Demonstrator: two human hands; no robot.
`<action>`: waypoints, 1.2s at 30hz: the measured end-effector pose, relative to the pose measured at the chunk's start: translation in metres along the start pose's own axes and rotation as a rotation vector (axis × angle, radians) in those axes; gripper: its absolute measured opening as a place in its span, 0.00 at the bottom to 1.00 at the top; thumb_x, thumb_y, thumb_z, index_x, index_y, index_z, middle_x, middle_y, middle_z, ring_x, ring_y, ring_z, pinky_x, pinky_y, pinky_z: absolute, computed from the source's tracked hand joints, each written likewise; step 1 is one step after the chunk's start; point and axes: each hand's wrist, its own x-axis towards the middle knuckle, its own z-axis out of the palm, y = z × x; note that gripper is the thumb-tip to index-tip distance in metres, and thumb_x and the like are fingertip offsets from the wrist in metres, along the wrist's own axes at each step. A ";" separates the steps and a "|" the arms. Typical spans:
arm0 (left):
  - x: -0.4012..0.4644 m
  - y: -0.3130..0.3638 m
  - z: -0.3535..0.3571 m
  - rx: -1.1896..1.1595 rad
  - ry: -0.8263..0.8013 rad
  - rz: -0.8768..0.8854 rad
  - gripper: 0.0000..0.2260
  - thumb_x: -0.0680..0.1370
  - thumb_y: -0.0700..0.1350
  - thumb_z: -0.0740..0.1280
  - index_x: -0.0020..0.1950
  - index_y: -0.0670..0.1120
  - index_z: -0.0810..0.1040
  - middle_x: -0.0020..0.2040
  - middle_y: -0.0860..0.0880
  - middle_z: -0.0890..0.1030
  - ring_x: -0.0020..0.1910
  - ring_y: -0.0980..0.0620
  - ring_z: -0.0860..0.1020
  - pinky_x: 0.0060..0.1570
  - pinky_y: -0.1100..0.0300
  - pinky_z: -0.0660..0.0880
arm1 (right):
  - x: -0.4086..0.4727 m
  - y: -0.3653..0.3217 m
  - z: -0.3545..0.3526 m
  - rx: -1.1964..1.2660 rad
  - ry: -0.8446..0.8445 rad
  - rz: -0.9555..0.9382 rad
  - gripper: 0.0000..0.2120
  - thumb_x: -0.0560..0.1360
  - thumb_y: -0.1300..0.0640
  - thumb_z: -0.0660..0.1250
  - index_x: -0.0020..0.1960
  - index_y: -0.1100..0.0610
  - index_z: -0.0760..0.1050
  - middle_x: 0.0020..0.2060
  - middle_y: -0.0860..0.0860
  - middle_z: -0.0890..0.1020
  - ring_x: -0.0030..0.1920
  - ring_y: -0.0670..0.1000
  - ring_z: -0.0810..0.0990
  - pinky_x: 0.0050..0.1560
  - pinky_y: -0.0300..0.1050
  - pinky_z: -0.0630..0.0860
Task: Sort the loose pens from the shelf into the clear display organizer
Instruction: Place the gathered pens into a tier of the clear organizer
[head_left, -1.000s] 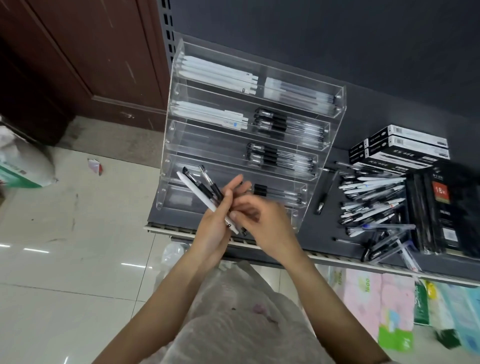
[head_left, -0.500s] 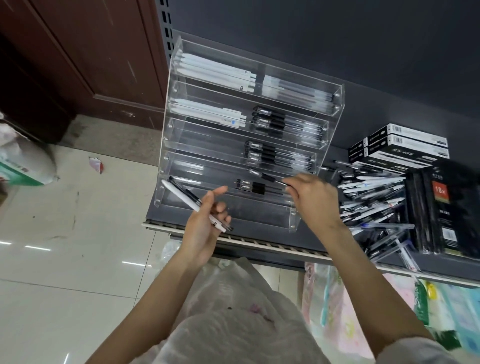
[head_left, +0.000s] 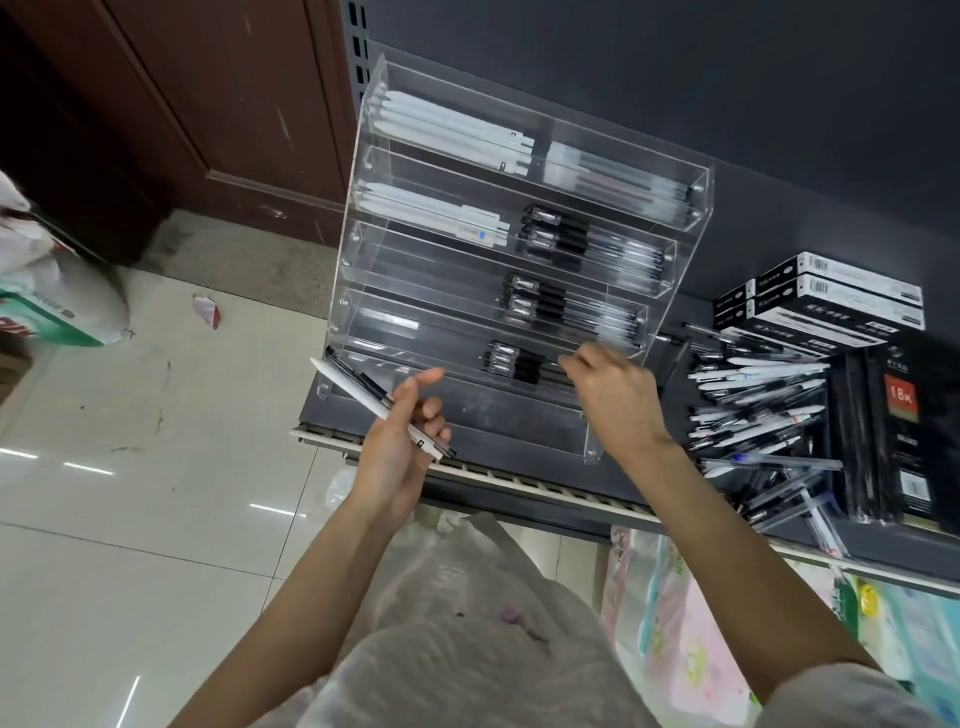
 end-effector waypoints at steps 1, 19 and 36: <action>0.000 0.000 0.000 0.000 0.000 0.000 0.13 0.83 0.48 0.54 0.54 0.46 0.78 0.31 0.54 0.69 0.30 0.57 0.66 0.35 0.64 0.68 | 0.000 0.000 0.001 0.008 0.005 -0.002 0.19 0.51 0.74 0.75 0.38 0.59 0.81 0.32 0.52 0.79 0.31 0.51 0.78 0.20 0.39 0.72; -0.009 0.001 0.013 0.108 -0.087 0.022 0.14 0.82 0.49 0.55 0.56 0.48 0.79 0.41 0.52 0.81 0.41 0.56 0.77 0.48 0.61 0.76 | -0.012 -0.033 -0.031 0.294 0.167 0.266 0.08 0.69 0.63 0.74 0.47 0.55 0.82 0.37 0.50 0.84 0.35 0.51 0.82 0.30 0.41 0.76; -0.004 -0.004 0.013 0.442 0.051 0.055 0.22 0.80 0.59 0.53 0.48 0.50 0.83 0.35 0.54 0.69 0.35 0.56 0.67 0.40 0.62 0.67 | -0.012 0.000 -0.038 0.527 0.075 0.308 0.07 0.72 0.58 0.72 0.49 0.52 0.83 0.41 0.48 0.85 0.45 0.49 0.78 0.46 0.43 0.74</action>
